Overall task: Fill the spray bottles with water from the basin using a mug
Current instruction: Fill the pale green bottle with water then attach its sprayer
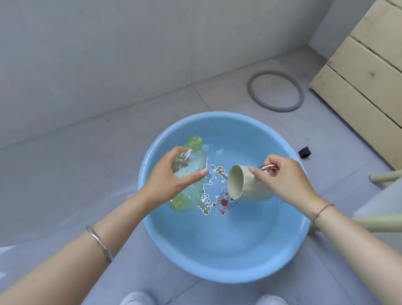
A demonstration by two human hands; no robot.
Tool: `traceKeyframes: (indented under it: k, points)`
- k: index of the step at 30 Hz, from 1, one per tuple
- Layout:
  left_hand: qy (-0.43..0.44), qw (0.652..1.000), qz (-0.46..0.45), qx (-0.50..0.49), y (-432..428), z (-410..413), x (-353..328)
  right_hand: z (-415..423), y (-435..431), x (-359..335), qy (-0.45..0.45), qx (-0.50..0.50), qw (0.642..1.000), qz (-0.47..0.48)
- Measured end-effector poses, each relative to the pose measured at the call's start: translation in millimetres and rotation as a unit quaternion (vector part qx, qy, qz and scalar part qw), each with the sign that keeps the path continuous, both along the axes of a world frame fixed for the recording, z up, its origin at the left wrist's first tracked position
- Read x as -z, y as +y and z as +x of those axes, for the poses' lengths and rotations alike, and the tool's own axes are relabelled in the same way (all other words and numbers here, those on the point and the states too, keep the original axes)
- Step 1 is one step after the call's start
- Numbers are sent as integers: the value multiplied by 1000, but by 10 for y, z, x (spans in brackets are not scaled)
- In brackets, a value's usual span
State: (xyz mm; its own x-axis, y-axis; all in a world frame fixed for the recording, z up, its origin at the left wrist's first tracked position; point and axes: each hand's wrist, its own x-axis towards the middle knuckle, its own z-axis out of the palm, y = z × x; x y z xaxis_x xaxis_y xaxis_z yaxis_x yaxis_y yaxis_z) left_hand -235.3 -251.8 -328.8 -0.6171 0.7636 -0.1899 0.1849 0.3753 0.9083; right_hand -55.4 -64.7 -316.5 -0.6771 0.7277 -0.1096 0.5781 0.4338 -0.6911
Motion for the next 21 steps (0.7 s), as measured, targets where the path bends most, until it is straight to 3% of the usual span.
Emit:
traceKeyframes:
  k: [8, 21]
  points:
    - [-2, 1000, 13, -17, 8, 45, 319, 78, -68, 474, -39, -40, 997, 50]
    - [7, 999, 24, -22, 14, 50, 348, 113, -128, 628, 15, -4, 1000, -14]
